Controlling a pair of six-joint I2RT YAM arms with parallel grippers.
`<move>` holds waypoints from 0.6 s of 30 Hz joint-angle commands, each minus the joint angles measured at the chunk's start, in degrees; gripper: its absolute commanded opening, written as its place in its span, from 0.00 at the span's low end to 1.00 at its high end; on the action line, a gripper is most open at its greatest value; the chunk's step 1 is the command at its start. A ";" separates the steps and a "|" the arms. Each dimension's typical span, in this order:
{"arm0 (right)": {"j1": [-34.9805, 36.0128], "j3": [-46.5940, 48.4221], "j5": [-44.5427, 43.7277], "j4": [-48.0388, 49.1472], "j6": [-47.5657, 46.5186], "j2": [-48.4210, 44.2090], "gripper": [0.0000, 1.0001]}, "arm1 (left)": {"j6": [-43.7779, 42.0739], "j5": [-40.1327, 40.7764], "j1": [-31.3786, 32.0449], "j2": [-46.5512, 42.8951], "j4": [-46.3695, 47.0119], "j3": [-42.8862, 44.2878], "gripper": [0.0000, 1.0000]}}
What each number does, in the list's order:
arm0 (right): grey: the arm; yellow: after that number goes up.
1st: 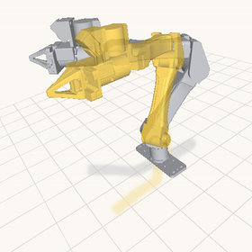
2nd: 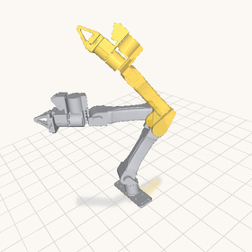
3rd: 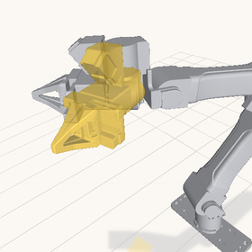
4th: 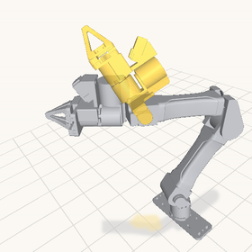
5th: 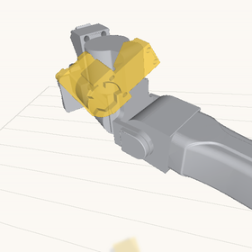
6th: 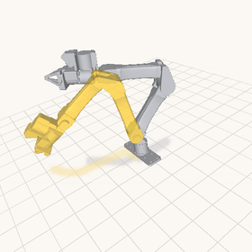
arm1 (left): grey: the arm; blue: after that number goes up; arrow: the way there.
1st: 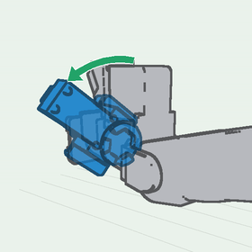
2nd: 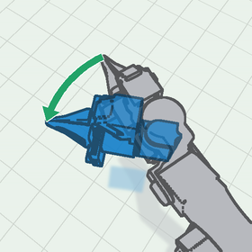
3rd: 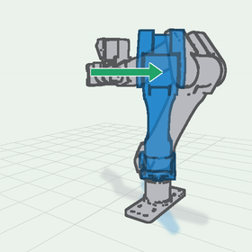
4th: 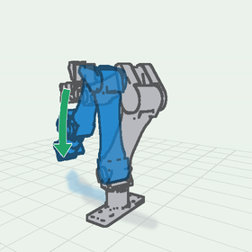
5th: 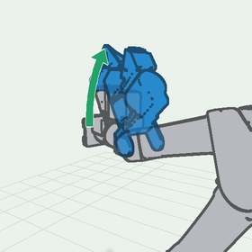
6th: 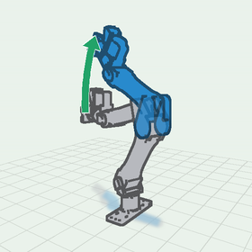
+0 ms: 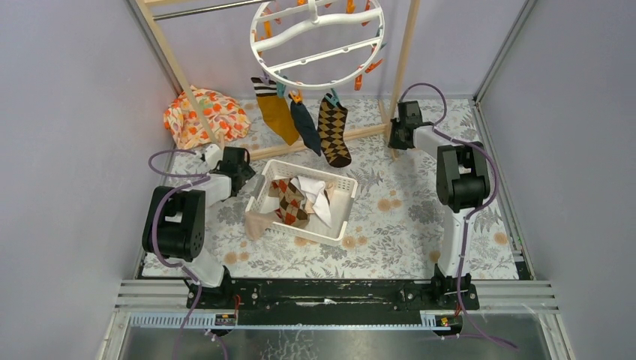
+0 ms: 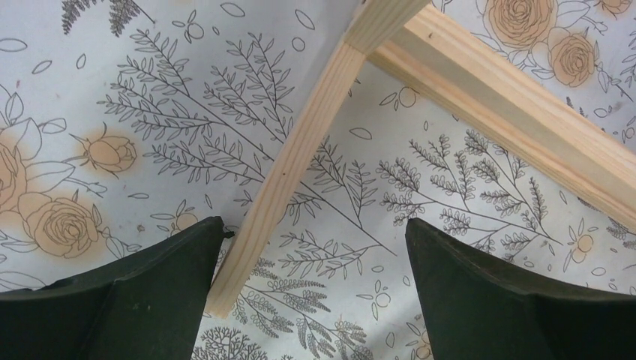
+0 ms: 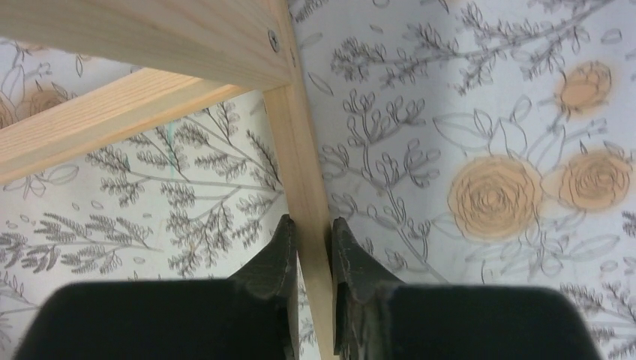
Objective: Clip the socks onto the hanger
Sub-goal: Move the clothesline to the center of the board.
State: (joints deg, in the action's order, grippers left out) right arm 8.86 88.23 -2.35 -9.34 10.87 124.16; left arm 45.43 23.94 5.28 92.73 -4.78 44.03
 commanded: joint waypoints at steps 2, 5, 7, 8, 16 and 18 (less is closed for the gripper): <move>0.28 -5.25 -4.89 -5.36 5.74 -6.37 0.00 | -0.13 -4.85 -0.43 3.08 1.91 1.57 0.99; 0.28 -9.34 -2.64 -6.01 7.41 -9.30 0.00 | -0.78 -5.20 -0.63 3.56 2.05 1.89 0.99; 0.34 -12.24 -1.30 -6.11 8.72 -11.23 0.00 | -1.26 -5.14 -0.71 3.96 2.18 2.06 0.99; 0.36 -13.90 -1.11 -6.13 9.33 -12.30 0.00 | -1.57 -5.18 -0.75 4.24 2.41 2.17 0.99; 1.36 -25.28 -0.51 -7.45 12.49 -19.64 0.00 | -2.93 -7.40 -1.42 9.13 3.38 6.14 0.99; 1.80 -27.39 0.37 -7.76 13.01 -21.21 0.00 | -2.90 -8.38 -1.43 10.76 3.07 7.86 0.99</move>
State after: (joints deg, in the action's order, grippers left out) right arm 8.88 64.55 -3.97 -9.76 19.31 106.61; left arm 40.40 23.97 3.29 98.78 -4.19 49.89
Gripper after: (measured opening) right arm 0.209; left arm 0.986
